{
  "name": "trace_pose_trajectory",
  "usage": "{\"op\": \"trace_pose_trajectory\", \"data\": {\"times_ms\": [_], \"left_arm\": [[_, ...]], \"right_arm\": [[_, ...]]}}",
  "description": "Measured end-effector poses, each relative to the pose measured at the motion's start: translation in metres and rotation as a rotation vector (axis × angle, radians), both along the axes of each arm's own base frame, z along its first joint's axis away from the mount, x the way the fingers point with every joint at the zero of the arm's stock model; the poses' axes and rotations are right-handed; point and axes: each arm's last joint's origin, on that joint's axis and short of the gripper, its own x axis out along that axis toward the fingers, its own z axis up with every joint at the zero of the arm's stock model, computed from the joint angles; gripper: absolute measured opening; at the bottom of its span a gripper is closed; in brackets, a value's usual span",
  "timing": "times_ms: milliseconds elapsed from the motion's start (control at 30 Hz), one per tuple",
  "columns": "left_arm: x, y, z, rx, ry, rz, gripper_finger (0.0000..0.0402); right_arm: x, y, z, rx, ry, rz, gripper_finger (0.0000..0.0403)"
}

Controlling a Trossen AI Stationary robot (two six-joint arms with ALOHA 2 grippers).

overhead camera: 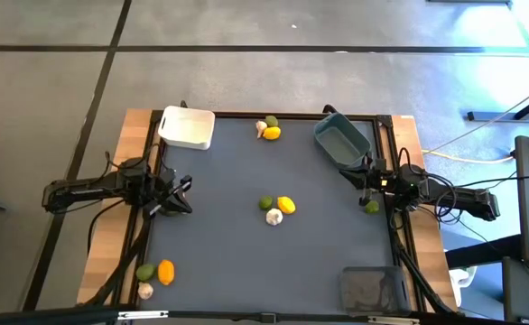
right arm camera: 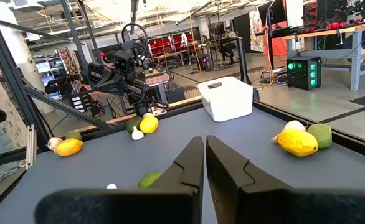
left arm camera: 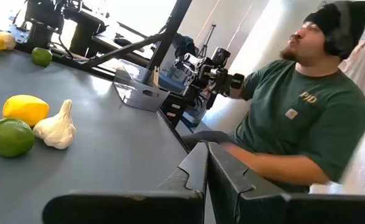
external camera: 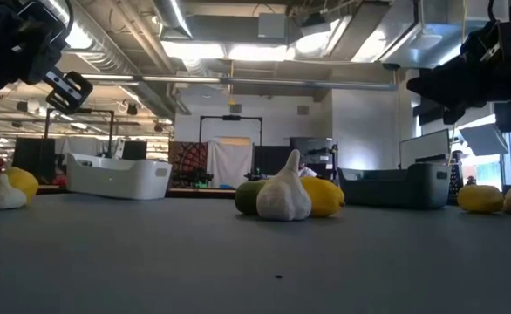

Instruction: Sort produce into baskets

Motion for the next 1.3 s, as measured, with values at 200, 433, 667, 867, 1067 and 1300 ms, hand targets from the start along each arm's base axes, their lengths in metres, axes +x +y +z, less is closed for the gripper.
{"op": "trace_pose_trajectory", "data": {"times_ms": [200, 433, 667, 867, 1067, 1300], "left_arm": [[0.0, 0.0, -0.0001, 0.0, 0.001, 0.0, 0.0006], [0.0, 0.0, 0.0, 0.008, -0.005, 0.0, 0.0006], [0.0, 0.0001, 0.0, 0.107, -0.062, 0.006, 0.0006], [0.0001, 0.0001, 0.0003, 0.186, -0.11, 0.012, 0.0006], [0.0004, 0.0006, 0.0004, 0.189, -0.11, 0.032, 0.0006], [0.0022, 0.0053, 0.0044, 0.176, -0.129, 0.214, 0.0006]], "right_arm": [[-0.0001, 0.0, 0.0008, -0.001, -0.008, 0.0, 0.0021], [0.0, 0.0, 0.0003, 0.0, -0.003, 0.0, 0.0021], [0.0, 0.0, 0.0006, -0.001, -0.006, -0.001, 0.0021], [-0.0001, -0.0003, 0.0007, 0.0, -0.008, -0.009, 0.0021], [-0.0004, -0.0013, 0.0008, 0.008, -0.01, -0.045, 0.0021], [-0.0002, -0.0007, 0.0007, 0.002, -0.008, -0.027, 0.0021]]}}
